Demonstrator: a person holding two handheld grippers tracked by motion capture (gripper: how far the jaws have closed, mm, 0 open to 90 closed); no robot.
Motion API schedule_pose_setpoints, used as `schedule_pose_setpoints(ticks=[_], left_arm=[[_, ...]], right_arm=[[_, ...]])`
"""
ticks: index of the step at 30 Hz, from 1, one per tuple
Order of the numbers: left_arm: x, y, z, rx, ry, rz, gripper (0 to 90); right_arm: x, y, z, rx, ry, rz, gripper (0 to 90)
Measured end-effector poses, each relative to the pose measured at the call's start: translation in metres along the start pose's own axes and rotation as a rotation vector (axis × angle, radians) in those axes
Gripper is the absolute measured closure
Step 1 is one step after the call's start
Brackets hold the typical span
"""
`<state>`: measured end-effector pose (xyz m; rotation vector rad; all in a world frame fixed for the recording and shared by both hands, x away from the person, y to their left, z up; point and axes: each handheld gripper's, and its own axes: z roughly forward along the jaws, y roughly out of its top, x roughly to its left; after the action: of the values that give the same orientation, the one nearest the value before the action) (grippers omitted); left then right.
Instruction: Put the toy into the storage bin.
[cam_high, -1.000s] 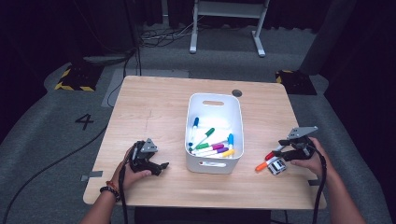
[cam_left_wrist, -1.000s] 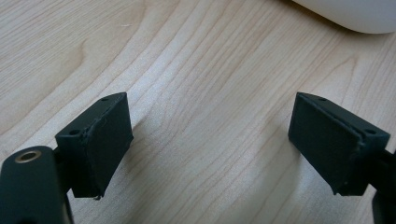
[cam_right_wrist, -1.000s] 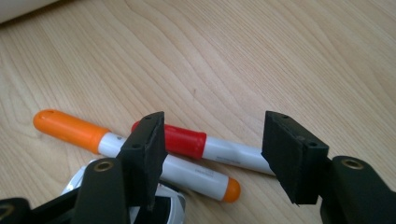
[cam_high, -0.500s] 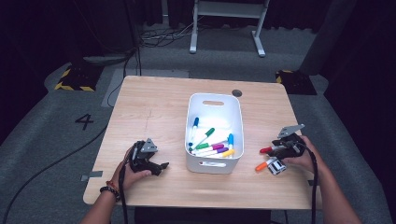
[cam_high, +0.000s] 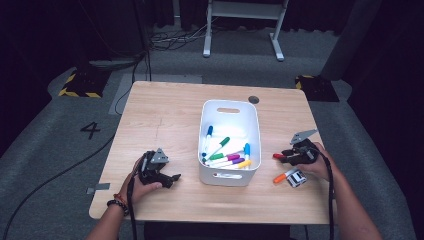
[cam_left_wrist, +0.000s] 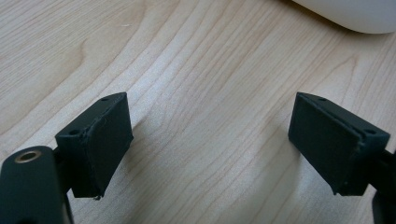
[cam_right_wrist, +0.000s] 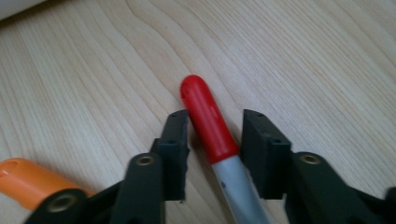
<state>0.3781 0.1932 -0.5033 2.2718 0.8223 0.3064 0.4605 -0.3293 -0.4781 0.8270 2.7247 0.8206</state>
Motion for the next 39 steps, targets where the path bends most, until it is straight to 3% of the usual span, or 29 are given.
schedule_pose_setpoints(ticks=[5, 7, 9, 17, 18, 23, 31, 39], left_arm=[[0.000, 0.000, 0.000, 0.000, 0.000, 0.000, 13.8], [0.000, 0.000, 0.000, 0.000, 0.000, 0.000, 13.8], [0.000, 0.000, 0.000, 0.001, -0.004, 0.002, 13.8], [0.000, 0.000, 0.000, 0.000, -0.001, 0.000, 13.8], [0.000, 0.000, 0.000, 0.000, -0.001, -0.001, 13.8], [0.000, 0.000, 0.000, 0.000, -0.001, 0.000, 13.8], [0.000, 0.000, 0.000, 0.000, -0.001, -0.001, 13.8], [0.000, 0.000, 0.000, 0.000, -0.001, -0.001, 13.8]], right_arm=[[0.004, 0.004, 0.001, 0.012, -0.014, -0.024, 74.4], [0.007, 0.006, 0.002, 0.020, -0.034, -0.044, 74.6], [0.007, 0.006, 0.002, 0.009, -0.020, -0.055, 74.6], [0.009, 0.006, -0.005, -0.042, -0.027, -0.009, 74.7], [0.009, 0.006, -0.008, -0.054, -0.036, -0.025, 74.7], [0.012, 0.013, -0.029, -0.129, -0.056, -0.022, 74.7], [0.023, 0.027, -0.073, -0.308, -0.076, -0.035, 74.8], [0.034, 0.050, -0.102, -0.386, -0.083, -0.047, 74.7]])
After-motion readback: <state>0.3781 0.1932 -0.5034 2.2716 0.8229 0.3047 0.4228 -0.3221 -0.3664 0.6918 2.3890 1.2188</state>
